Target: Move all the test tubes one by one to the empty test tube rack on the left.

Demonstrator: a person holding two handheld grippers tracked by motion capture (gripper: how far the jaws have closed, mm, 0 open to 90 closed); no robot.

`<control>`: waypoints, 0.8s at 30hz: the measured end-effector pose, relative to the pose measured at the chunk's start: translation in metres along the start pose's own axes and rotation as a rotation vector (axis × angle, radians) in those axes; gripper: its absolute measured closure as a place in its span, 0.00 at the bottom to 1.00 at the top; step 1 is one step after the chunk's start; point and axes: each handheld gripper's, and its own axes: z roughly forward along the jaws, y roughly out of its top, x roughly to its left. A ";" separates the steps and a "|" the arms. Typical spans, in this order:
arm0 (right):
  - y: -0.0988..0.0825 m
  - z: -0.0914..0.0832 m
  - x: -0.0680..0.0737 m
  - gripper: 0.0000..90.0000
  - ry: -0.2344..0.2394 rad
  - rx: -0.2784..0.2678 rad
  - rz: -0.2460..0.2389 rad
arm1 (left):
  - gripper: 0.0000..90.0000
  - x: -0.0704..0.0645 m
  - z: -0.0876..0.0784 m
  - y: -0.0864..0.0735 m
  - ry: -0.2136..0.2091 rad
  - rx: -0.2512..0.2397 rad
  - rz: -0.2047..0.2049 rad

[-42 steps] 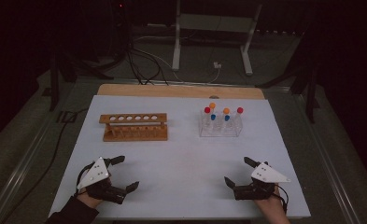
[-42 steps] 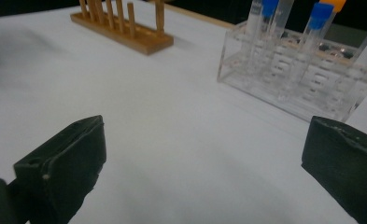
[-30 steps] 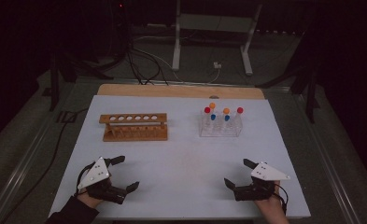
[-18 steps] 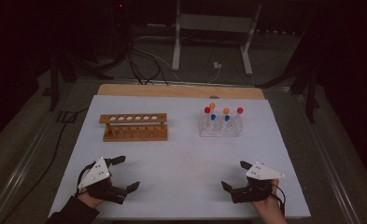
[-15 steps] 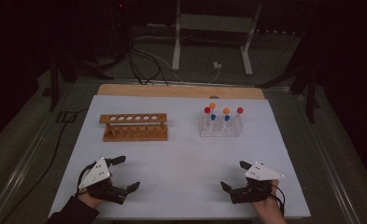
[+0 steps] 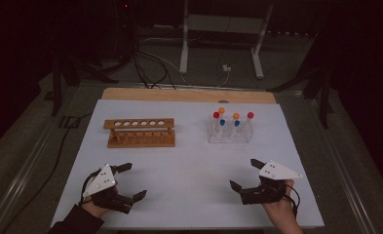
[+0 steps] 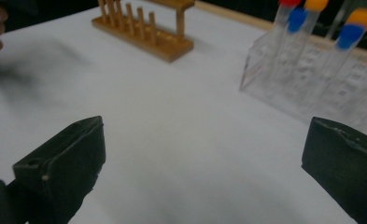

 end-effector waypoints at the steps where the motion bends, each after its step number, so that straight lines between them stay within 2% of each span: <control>1: 0.004 -0.001 -0.001 0.00 -0.005 -0.010 -0.001 | 0.01 0.000 0.000 0.000 -0.002 -0.002 0.001; 7: 0.025 0.004 -0.012 0.00 -0.025 -0.040 0.005 | 0.01 -0.001 -0.001 0.000 -0.005 -0.006 -0.005; 12: 0.038 0.015 -0.022 0.00 -0.020 -0.052 0.015 | 0.01 -0.001 -0.001 0.000 -0.008 -0.008 -0.005; 21: 0.050 0.034 -0.039 0.00 -0.046 -0.049 0.040 | 0.01 -0.001 -0.002 0.000 -0.008 -0.011 -0.008; 24: 0.053 0.043 -0.051 0.01 -0.065 -0.041 0.073 | 0.01 -0.001 -0.002 0.000 -0.006 -0.012 -0.010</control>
